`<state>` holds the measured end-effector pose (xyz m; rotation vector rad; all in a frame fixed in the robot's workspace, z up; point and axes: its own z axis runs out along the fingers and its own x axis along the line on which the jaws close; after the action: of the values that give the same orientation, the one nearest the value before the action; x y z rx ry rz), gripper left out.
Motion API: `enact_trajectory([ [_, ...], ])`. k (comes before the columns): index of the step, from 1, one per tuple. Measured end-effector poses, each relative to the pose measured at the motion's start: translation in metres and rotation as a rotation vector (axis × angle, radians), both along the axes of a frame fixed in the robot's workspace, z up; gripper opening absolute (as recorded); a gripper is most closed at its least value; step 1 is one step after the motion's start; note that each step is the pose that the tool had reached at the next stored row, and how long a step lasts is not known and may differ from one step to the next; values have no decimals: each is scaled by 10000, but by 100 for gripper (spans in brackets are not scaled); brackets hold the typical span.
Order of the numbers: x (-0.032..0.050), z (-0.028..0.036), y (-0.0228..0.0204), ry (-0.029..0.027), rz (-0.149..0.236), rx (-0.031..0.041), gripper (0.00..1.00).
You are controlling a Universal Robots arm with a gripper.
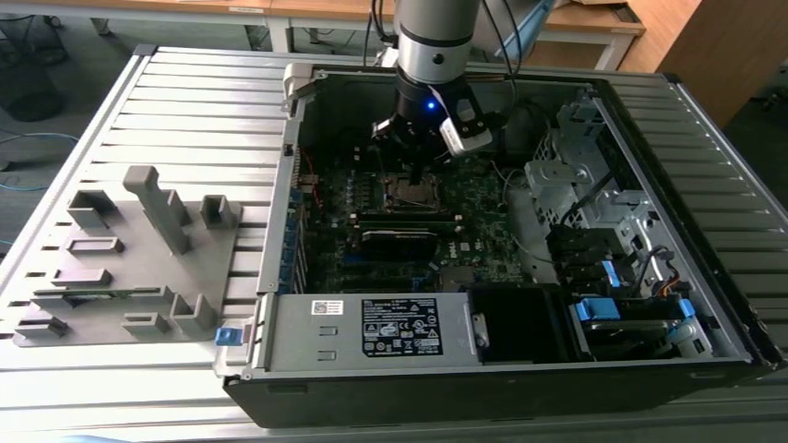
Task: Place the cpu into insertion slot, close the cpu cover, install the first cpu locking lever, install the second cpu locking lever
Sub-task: 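Install the first cpu locking lever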
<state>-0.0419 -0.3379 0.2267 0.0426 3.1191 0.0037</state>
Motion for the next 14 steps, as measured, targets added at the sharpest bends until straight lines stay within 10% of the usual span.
enact_trajectory([
  [14,0,46,0,0,0,0,11],
])
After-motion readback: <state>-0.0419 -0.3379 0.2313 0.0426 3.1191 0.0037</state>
